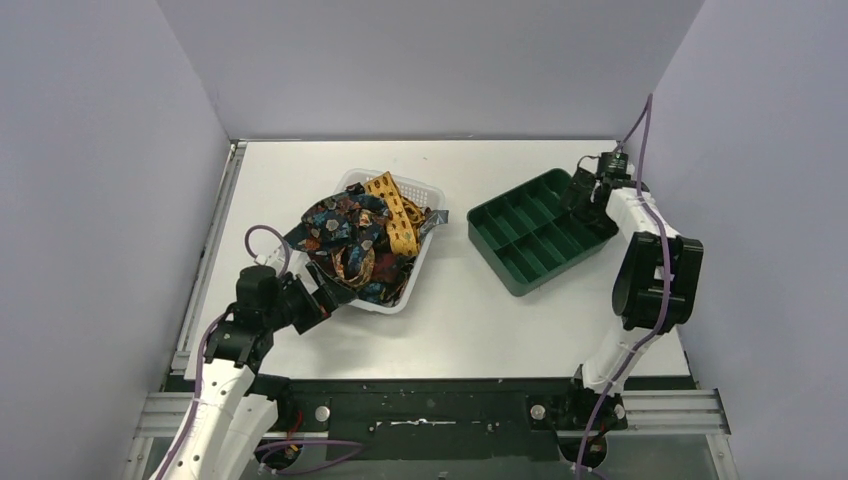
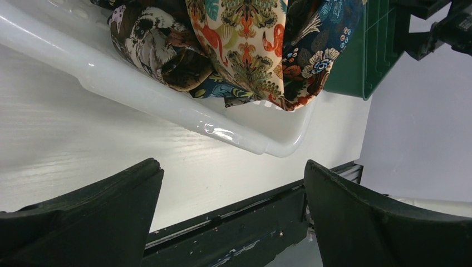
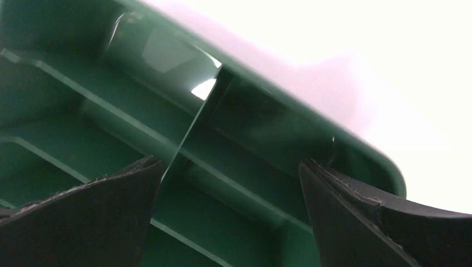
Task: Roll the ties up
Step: Move the storage box to the center of the board.
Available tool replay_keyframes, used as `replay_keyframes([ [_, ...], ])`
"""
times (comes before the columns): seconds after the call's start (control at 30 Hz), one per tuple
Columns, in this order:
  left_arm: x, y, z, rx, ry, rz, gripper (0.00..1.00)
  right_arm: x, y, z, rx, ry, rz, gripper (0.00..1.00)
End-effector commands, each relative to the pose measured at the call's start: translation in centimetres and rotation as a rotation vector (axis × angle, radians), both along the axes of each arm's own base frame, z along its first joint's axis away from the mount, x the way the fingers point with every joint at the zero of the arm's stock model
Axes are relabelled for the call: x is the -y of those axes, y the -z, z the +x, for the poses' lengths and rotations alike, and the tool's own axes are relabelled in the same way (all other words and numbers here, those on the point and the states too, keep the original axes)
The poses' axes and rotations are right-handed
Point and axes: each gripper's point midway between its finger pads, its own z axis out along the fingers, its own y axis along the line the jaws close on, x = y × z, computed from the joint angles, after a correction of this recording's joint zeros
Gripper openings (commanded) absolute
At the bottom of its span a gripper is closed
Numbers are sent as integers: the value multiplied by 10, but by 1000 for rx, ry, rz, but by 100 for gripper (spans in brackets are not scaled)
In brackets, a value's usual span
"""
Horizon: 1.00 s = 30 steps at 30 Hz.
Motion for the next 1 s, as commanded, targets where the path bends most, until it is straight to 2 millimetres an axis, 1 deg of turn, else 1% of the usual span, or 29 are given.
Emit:
replay_keyframes([
  [0.0,3,-16,14,93,10,-6,97,0,-60,-12,114,21,-46,100],
  [0.07,4,-14,15,94,5,-17,97,-21,-86,-13,176,-83,-27,100],
  [0.13,6,-13,17,97,5,-26,97,-48,-108,-20,215,-191,-19,100],
  [0.17,6,-13,17,98,3,-29,97,-63,-115,-26,225,-230,-18,100],
  [0.2,6,-13,17,100,3,-30,97,-86,-118,-36,228,-284,-10,100],
  [0.27,6,-13,17,100,-3,-27,97,-123,-114,-61,211,-348,40,100],
  [0.33,5,-13,18,105,-10,-24,97,-154,-101,-92,182,-384,115,100],
  [0.37,4,-13,18,104,-15,-22,97,-166,-94,-109,169,-398,151,100],
  [0.4,4,-13,19,105,-19,-23,97,-175,-87,-124,156,-418,172,100],
  [0.47,3,-14,18,107,-20,-22,97,-191,-83,-154,153,-471,198,100],
  [0.57,3,-14,17,111,-23,-21,97,-218,-80,-197,128,-597,303,100],
  [0.6,2,-14,16,111,-25,-19,97,-224,-77,-208,114,-626,321,100],
  [0.63,2,-13,16,110,-27,-16,97,-225,-70,-218,90,-631,322,100],
  [0.67,2,-12,15,109,-27,-13,97,-223,-59,-226,55,-617,309,100],
  [0.7,2,-11,16,108,-27,-13,97,-217,-49,-230,19,-586,287,100],
  [0.77,3,-10,16,106,-27,-23,97,-201,-32,-230,-24,-502,216,100],
  [0.83,4,-11,17,108,-26,-33,97,-192,-25,-220,-10,-461,164,100],
  [0.87,5,-11,17,108,-26,-36,97,-189,-25,-213,6,-444,143,100],
  [0.93,5,-11,17,110,-28,-39,97,-189,-24,-193,43,-424,113,100],
  [0.97,5,-11,18,109,-29,-44,97,-188,-24,-180,63,-412,95,100],
])
